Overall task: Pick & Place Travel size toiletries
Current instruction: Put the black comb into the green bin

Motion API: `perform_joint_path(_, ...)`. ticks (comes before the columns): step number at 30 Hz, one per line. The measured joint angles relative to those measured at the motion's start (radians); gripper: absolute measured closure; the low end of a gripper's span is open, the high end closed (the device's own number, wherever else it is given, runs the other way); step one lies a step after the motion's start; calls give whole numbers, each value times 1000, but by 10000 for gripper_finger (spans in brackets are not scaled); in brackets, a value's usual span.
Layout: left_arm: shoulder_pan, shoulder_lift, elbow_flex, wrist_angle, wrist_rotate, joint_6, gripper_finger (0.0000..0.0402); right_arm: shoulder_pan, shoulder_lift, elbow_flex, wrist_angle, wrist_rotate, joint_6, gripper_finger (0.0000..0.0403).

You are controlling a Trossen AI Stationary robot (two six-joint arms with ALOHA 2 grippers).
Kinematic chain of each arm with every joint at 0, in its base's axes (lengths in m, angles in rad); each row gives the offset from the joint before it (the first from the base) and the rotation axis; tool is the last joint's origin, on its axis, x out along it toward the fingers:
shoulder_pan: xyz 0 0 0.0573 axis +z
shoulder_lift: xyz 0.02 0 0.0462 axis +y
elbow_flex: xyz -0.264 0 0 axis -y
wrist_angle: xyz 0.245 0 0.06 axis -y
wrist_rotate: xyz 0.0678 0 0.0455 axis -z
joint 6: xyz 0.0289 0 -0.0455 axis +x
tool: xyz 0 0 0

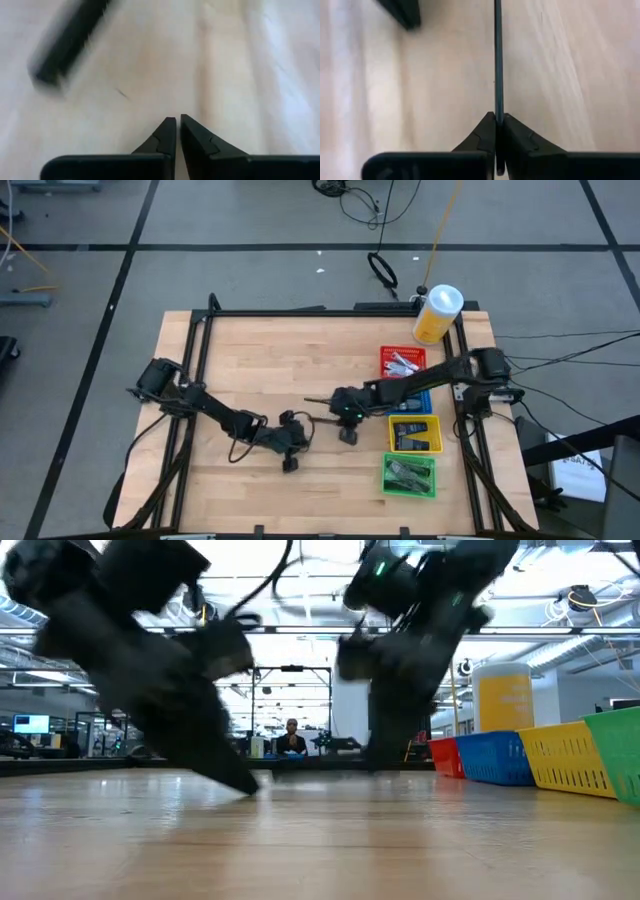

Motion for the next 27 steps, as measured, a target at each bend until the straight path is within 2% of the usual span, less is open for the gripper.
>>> perform_joint_path(3, -27, -40, -1, 5, -14, 48, 370, 63, -146, 2, -212, 58, 50, 395)
perform_joint_path(7, -45, -80, 1, 20, -88, 96, 371, 188, -323, 4, -468, 60, 174, 395)
perform_joint_path(10, -46, -79, 2, 22, -106, 108, 370, 315, -430, 3, -592, 33, 331, 395)
perform_joint_path(13, -39, -80, 3, 25, -115, 110, 371, 460, -504, -24, -645, 4, 547, 395)
perform_joint_path(18, -32, -80, 3, 31, -116, 106, 371, 670, -565, -125, -598, -26, 957, 393)
perform_joint_path(21, -25, -80, 3, 31, -116, 112, 371, 722, -572, -208, -499, -16, 1085, 388)
perform_joint_path(24, -12, -81, 4, 37, -116, 114, 371, 714, -573, -289, -357, -16, 1122, 369)
perform_joint_path(27, -3, -81, 4, 70, -117, 114, 371, 679, -585, -357, -211, 10, 1049, 335)
